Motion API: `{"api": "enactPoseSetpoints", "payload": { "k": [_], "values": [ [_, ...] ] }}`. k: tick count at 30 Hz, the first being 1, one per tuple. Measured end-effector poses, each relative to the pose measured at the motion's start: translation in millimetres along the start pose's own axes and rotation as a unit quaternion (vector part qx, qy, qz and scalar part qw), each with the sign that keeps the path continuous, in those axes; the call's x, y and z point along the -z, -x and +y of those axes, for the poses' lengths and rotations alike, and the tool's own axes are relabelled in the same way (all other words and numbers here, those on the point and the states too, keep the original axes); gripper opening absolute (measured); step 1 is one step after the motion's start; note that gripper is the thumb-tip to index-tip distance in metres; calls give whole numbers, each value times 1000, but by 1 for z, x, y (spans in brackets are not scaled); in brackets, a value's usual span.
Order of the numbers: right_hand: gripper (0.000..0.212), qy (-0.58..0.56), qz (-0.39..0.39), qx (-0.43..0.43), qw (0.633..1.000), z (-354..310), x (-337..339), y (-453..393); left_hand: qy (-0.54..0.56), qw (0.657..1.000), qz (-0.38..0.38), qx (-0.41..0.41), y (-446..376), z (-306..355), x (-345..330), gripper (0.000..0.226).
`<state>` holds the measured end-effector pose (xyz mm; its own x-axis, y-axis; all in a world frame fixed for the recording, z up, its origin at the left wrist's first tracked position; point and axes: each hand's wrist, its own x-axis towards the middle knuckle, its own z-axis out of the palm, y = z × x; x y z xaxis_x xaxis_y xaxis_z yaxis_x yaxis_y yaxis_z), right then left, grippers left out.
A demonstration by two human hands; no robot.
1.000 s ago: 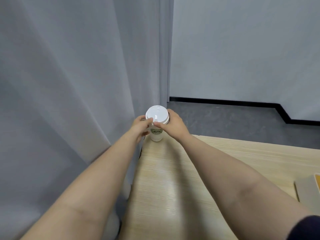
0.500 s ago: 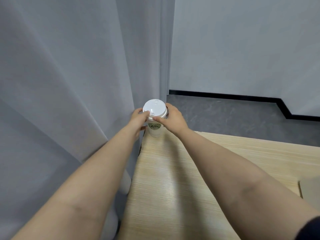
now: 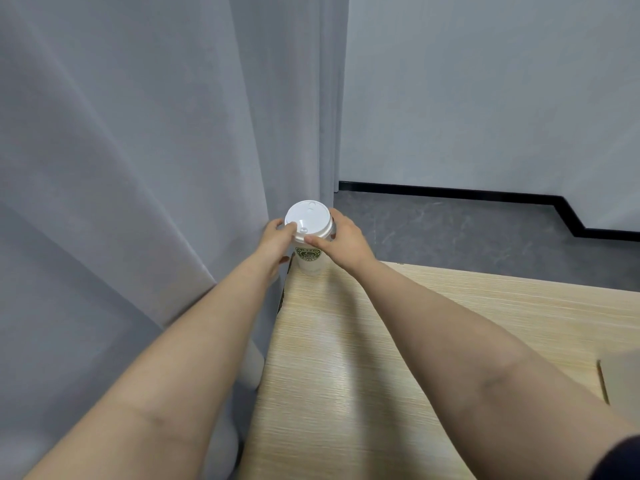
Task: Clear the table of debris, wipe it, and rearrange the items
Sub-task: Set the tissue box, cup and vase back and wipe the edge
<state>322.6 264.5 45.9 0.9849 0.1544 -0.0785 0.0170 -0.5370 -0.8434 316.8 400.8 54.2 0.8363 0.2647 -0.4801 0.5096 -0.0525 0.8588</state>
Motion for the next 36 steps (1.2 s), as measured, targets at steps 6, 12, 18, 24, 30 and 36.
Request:
{"api": "enactPoseSetpoints", "payload": {
  "k": [6,12,18,24,30,36],
  "values": [
    [82,19,-24,-42,999,1,12,8,-29,1000,7,4,8,3,4,54],
    [90,25,-12,-59,998,4,30,29,-58,998,10,-24,27,3,-1,51],
    [83,-2,39,-67,997,22,64,68,-81,993,35,-78,60,-3,-18,54],
    [83,9,92,-86,992,45,114,118,-111,978,63,-165,107,1,-57,52],
    [76,11,163,-97,982,76,174,182,-179,952,-42,-244,161,-8,-132,54],
    [65,-5,268,-89,959,117,235,251,-201,922,-115,-309,212,-20,-220,52]
  ]
}}
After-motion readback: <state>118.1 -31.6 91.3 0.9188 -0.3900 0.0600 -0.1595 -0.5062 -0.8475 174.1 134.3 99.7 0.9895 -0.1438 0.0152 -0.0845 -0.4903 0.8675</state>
